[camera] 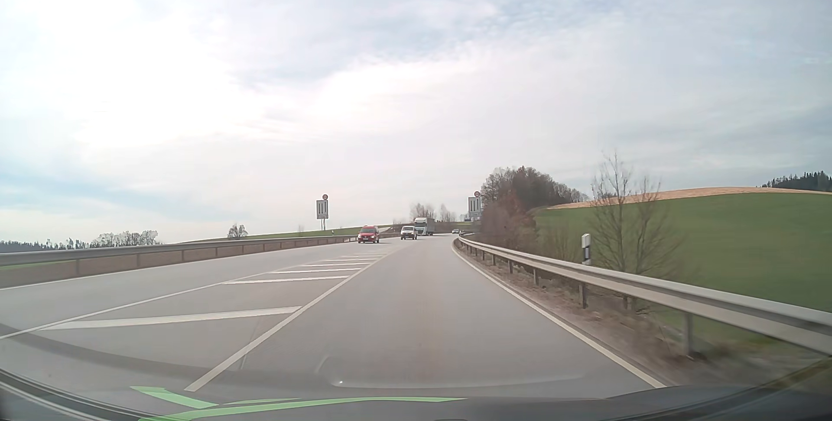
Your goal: Follow the waypoints while adhering to traffic rules and regulations
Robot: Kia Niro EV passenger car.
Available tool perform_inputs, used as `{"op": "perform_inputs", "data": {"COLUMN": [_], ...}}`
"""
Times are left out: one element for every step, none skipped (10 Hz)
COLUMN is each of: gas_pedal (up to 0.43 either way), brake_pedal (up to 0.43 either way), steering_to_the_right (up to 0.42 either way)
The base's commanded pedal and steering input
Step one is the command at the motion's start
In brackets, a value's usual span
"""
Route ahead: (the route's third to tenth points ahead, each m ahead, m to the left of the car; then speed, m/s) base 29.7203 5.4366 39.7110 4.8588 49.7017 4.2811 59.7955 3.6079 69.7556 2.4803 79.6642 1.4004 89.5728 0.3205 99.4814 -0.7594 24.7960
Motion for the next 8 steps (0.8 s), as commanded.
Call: {"op": "perform_inputs", "data": {"gas_pedal": [0.240, 0.240, 0.240, 0.240, 0.228, 0.228, 0.228, 0.228], "brake_pedal": [0.000, 0.000, 0.000, 0.000, 0.000, 0.000, 0.000, 0.000], "steering_to_the_right": [0.007, 0.007, 0.007, 0.007, 0.007, 0.007, 0.007, 0.007]}}
